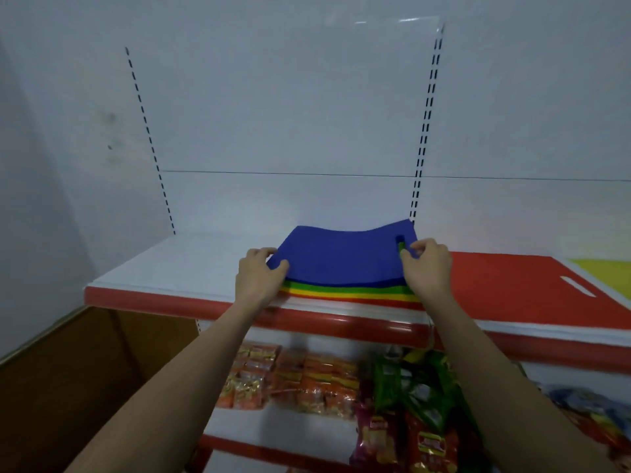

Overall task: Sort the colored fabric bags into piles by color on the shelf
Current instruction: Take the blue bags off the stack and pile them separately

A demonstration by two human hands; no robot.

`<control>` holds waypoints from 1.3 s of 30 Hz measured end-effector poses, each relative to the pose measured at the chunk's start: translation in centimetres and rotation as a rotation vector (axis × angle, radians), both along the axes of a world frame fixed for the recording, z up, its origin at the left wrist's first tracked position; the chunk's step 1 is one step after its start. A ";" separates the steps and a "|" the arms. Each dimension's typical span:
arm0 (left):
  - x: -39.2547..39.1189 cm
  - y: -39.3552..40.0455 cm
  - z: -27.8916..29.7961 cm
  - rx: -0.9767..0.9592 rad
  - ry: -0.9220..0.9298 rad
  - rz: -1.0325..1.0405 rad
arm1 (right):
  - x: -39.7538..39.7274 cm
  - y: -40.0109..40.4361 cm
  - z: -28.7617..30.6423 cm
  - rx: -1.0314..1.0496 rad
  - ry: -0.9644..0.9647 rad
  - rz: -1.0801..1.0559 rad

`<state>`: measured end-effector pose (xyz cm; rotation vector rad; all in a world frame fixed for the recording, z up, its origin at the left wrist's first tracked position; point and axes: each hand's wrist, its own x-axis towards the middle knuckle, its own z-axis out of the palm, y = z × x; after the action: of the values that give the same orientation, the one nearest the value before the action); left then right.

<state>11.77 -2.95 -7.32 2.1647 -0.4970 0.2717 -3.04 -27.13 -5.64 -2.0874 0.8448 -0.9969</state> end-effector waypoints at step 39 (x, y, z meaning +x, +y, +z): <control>2.5 -0.7 4.9 -0.087 0.239 -0.294 | -2.8 2.7 4.3 0.089 -0.155 -0.049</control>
<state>14.26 -3.65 -2.38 1.9754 -0.6424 -0.1241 -5.86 -24.46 -1.38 -1.8962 0.8492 -1.1114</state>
